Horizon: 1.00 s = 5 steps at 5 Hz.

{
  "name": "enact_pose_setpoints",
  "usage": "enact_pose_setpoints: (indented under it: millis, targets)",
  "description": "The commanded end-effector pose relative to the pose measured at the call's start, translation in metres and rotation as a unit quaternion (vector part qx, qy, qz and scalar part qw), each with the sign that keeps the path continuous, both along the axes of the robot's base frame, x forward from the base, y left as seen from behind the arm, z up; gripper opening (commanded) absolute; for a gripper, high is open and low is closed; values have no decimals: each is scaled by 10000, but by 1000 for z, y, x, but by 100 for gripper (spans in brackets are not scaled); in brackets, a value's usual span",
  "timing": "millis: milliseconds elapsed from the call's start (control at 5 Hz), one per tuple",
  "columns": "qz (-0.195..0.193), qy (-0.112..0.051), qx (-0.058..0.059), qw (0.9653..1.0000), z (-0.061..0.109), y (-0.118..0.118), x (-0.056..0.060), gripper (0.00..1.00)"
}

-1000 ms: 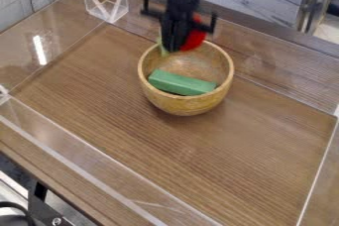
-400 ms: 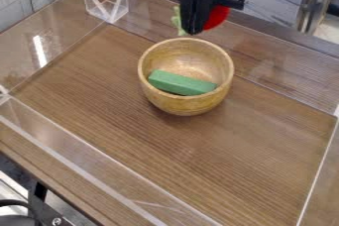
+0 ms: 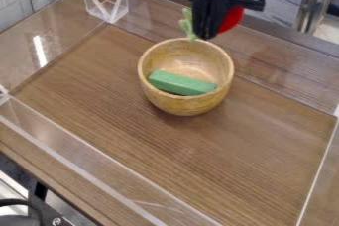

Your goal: Move the red fruit to the right

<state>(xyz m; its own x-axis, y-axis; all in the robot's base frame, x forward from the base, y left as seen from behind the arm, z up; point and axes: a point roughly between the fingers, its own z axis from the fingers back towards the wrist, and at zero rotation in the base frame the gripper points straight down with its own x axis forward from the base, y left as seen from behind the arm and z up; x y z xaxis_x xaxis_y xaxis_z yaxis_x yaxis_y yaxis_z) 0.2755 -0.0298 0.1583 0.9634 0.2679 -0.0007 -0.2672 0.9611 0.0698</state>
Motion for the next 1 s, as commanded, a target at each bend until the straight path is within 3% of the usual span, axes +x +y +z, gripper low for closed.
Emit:
enact_pose_setpoints:
  millis: [0,200,600,800]
  targets:
    - [111,-266,-62,9996,11,-13,-10,0]
    - [228,-249,-124,9994,7,-27,-16,0]
    - [-630,-162,-321,9974,-5,-65,-28,0]
    - [-685,-96,-398,9968,-27,-88,-37,0]
